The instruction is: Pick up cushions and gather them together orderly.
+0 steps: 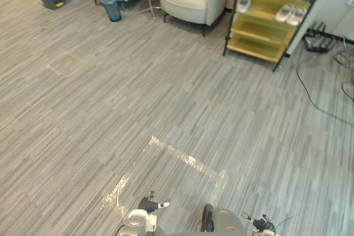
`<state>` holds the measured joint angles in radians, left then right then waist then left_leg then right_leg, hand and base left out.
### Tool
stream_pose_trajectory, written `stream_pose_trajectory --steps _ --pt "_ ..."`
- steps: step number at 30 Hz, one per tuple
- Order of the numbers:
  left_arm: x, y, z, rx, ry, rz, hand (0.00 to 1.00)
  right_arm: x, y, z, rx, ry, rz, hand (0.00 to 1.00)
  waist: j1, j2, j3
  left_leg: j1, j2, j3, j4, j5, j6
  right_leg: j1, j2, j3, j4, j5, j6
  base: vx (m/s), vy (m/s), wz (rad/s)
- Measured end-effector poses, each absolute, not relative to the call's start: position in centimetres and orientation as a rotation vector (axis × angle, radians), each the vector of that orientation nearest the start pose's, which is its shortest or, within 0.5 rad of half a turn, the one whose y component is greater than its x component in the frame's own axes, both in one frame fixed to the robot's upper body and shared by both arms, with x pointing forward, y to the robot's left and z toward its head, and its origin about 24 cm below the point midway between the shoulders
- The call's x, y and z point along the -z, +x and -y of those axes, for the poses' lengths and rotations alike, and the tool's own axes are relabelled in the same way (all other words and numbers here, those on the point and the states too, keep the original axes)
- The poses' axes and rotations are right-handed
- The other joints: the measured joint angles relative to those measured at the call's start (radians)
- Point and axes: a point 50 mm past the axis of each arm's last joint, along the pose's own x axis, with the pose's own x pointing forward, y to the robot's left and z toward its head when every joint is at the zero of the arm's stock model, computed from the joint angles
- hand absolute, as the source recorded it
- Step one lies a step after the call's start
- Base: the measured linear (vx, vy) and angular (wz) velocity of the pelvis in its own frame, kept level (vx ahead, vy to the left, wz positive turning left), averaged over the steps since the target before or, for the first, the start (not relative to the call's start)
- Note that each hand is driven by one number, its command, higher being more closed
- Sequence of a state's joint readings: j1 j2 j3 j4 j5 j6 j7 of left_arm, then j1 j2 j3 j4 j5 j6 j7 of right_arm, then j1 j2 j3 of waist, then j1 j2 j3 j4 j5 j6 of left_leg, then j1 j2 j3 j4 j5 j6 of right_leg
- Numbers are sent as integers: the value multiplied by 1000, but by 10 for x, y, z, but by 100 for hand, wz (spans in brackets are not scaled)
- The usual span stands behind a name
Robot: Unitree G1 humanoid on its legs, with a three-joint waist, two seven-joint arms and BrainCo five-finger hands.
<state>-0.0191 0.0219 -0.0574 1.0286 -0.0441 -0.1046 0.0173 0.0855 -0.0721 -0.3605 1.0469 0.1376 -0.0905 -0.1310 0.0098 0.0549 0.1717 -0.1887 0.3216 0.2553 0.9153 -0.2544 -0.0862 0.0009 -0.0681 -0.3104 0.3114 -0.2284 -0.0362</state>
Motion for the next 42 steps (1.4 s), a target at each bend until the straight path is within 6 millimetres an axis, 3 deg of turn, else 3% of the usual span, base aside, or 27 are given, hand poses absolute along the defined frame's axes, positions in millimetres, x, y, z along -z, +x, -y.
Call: stream_pose_trajectory --steps 2,3,4,5,6,8,10,13,15,18,20,21,23,28,37,42 --pt "144 152 -147 15 17 -892 0 153 95 228 599 184 -977 0 1 -2 1 -43 -55 18 -289 1 4 36 -24 13 -25 -3 24 315 83 -28" --pt "144 153 -146 18 17 -890 0 153 96 227 598 186 -975 0 3 1 -1 -57 -85 -13 -421 31 9 39 -31 28 -28 -8 40 341 192 -48" --pt "143 156 -146 19 16 -881 0 154 96 227 603 188 -980 0 10 1 0 -58 -130 -82 -553 156 -7 39 -43 59 -24 -25 70 392 234 -60" --pt "143 155 -148 12 16 -884 0 155 95 222 600 201 -992 0 24 -7 -3 -33 -169 -99 -587 196 -13 38 -56 96 -30 -23 98 306 187 -43" --pt "142 159 -150 14 25 -876 0 156 95 219 597 209 -991 0 15 -25 -9 -24 -194 -99 -615 199 -9 37 -71 108 -60 -6 111 296 148 -17" --pt "137 168 -162 -4 51 -848 0 156 99 217 588 214 -996 0 20 -55 2 -58 -209 -105 -556 183 8 62 -87 128 -136 36 134 268 130 -17" --pt "142 160 -169 -17 76 -881 0 156 101 219 586 204 -997 0 27 -55 4 -50 -207 -98 -520 140 22 91 -88 156 -184 78 159 207 123 -40" --pt "145 152 -173 -29 82 -905 0 157 99 218 566 179 -1013 0 32 -47 0 -30 -207 -74 -487 52 31 91 -96 192 -179 91 176 156 171 -44" --pt "146 150 -173 -28 81 -913 0 156 101 218 554 172 -1012 0 42 -40 -1 -2 -206 -22 -514 24 43 -2 -119 238 -26 84 186 83 186 -75" --pt "148 142 -175 -32 86 -934 0 155 103 220 540 157 -1002 0 35 -50 -3 83 -244 48 -572 26 65 -141 -192 203 253 83 170 71 145 -57" --pt "149 139 -179 -40 92 -944 0 155 103 221 532 144 -1005 0 21 -42 -3 123 -251 54 -596 23 71 -141 -183 145 286 32 164 119 56 1" --pt "149 138 -181 -44 94 -946 0 155 103 220 526 141 -1009 0 22 -45 -6 129 -251 53 -600 25 72 -141 -163 127 265 18 161 100 -37 14" --pt "150 136 -181 -50 86 -951 0 157 98 220 527 136 -1028 0 23 -61 -33 121 -266 30 -601 27 69 -121 -132 63 152 0 117 99 -60 11" --pt "152 135 -169 -34 59 -958 0 159 83 229 578 144 -1062 0 16 -28 -47 160 -281 -3 -707 82 50 3 -96 45 -68 19 110 81 -75 16" --pt "156 127 -165 -29 49 -989 0 164 57 232 652 184 -1121 0 16 -28 -73 232 -264 -17 -780 115 35 104 -44 53 -223 106 100 22 -26 -6" --pt "156 126 -166 -29 52 -991 0 165 52 230 657 189 -1135 0 16 -28 -74 233 -275 -18 -812 142 43 105 -49 63 -263 138 105 -70 26 -4"
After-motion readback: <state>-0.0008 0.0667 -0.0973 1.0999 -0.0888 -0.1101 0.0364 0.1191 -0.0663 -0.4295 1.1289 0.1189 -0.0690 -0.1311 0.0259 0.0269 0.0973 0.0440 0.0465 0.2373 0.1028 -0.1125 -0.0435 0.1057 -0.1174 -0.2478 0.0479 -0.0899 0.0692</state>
